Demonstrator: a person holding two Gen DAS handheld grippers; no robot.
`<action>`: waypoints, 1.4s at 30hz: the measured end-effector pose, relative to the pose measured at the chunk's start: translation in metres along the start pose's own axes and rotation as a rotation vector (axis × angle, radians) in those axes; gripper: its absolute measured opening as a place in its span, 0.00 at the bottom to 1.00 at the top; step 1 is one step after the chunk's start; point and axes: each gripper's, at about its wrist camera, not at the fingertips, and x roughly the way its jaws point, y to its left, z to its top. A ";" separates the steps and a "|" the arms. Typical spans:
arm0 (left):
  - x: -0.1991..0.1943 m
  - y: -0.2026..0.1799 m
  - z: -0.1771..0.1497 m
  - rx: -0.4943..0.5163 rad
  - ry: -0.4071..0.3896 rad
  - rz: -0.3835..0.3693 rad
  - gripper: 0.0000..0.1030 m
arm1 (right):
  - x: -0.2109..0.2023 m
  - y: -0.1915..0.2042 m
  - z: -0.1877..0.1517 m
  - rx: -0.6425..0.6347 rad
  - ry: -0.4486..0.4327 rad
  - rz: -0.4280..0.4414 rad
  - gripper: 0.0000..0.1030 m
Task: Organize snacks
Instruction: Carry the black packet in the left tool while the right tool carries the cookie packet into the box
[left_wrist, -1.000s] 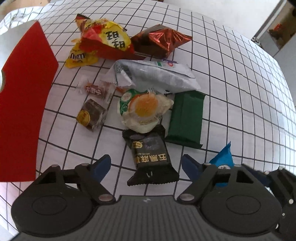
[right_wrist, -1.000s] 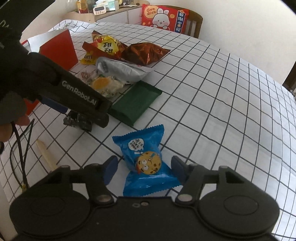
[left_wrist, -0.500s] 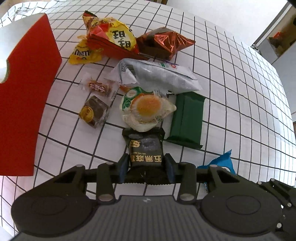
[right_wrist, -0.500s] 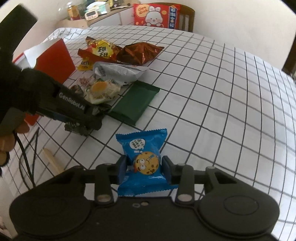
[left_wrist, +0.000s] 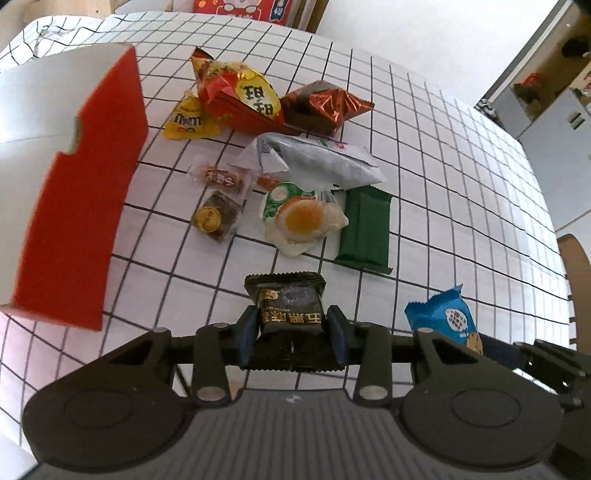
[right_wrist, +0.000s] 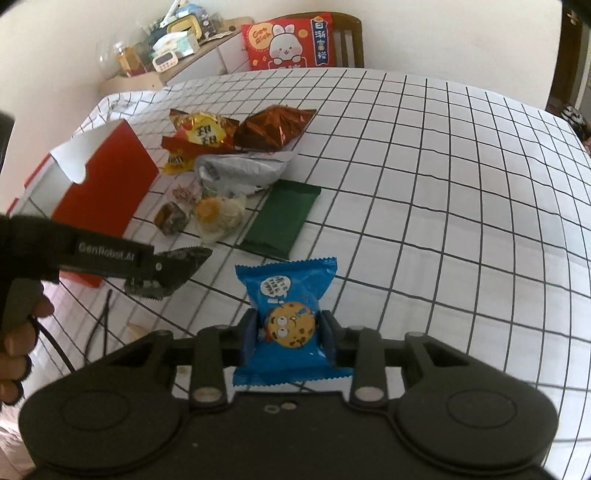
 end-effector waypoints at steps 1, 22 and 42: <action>-0.006 0.003 -0.001 0.004 -0.004 -0.007 0.38 | -0.003 0.004 0.000 0.012 -0.003 0.002 0.32; -0.121 0.110 0.003 0.000 -0.171 -0.028 0.38 | -0.029 0.148 0.038 -0.039 -0.089 0.072 0.32; -0.120 0.180 -0.016 0.197 -0.142 -0.019 0.38 | -0.013 0.223 0.061 -0.100 -0.111 0.085 0.33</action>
